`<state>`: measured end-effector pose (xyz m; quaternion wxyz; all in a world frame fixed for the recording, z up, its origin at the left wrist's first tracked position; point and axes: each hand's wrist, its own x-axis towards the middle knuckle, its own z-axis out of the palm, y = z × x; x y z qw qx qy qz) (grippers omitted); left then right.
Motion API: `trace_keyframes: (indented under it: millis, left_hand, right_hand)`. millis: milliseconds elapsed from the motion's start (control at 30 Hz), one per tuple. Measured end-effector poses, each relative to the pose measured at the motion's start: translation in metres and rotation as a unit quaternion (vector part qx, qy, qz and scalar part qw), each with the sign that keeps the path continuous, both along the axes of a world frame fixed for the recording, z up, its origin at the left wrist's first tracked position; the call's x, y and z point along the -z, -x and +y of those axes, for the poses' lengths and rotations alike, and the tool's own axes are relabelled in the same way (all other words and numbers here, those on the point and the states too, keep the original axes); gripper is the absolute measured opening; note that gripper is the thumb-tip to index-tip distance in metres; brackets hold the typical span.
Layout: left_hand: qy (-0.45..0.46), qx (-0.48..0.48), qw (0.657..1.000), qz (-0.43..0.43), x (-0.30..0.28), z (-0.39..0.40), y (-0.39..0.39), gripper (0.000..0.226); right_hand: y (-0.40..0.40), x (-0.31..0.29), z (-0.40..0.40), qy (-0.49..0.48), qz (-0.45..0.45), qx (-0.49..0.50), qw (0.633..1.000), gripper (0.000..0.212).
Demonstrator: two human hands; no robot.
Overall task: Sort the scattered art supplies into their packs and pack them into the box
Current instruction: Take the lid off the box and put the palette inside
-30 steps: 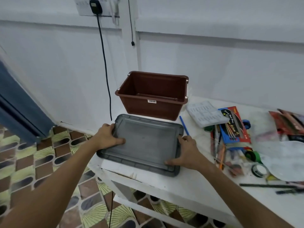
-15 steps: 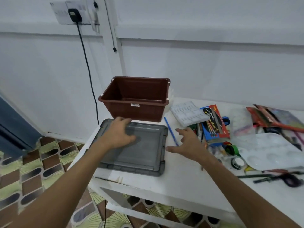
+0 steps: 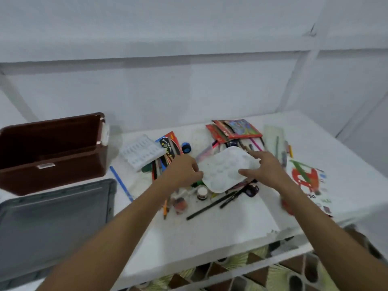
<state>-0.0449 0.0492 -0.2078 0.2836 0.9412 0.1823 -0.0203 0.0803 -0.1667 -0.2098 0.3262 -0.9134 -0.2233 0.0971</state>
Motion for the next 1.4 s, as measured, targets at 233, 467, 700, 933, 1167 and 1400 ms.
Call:
trace_keyframes:
  millis: [233,467,700,933,1167,1400]
  left_hand:
    - [-0.023,-0.03,0.997,0.067,0.017,-0.047,-0.026,0.024]
    - [-0.005,-0.079,0.994,0.071,0.024,-0.07,-0.03,0.036]
    - [0.049,-0.117,0.987,0.101,0.025,-0.086,-0.03,0.037]
    - [0.039,-0.137,0.989,0.044,0.027,-0.103,-0.03,0.041]
    - [0.305,-0.246,0.92,0.024,0.021,-0.108,-0.038,0.061]
    - [0.479,-0.288,0.829,0.036,0.014,-0.09,-0.019,0.025]
  right_hand:
    - [-0.03,0.009,-0.029,0.006,0.078,0.015,0.997,0.071]
    - [-0.043,0.019,-0.029,-0.076,0.089,0.014,0.993,0.033]
    - [-0.067,0.027,-0.055,-0.177,0.257,-0.047,0.949,0.039]
    - [-0.086,0.032,-0.078,-0.296,0.414,-0.034,0.86,0.076]
    - [-0.091,0.036,-0.103,-0.335,0.492,-0.069,0.801,0.109]
    - [-0.088,0.019,-0.109,-0.246,0.488,-0.131,0.827,0.048]
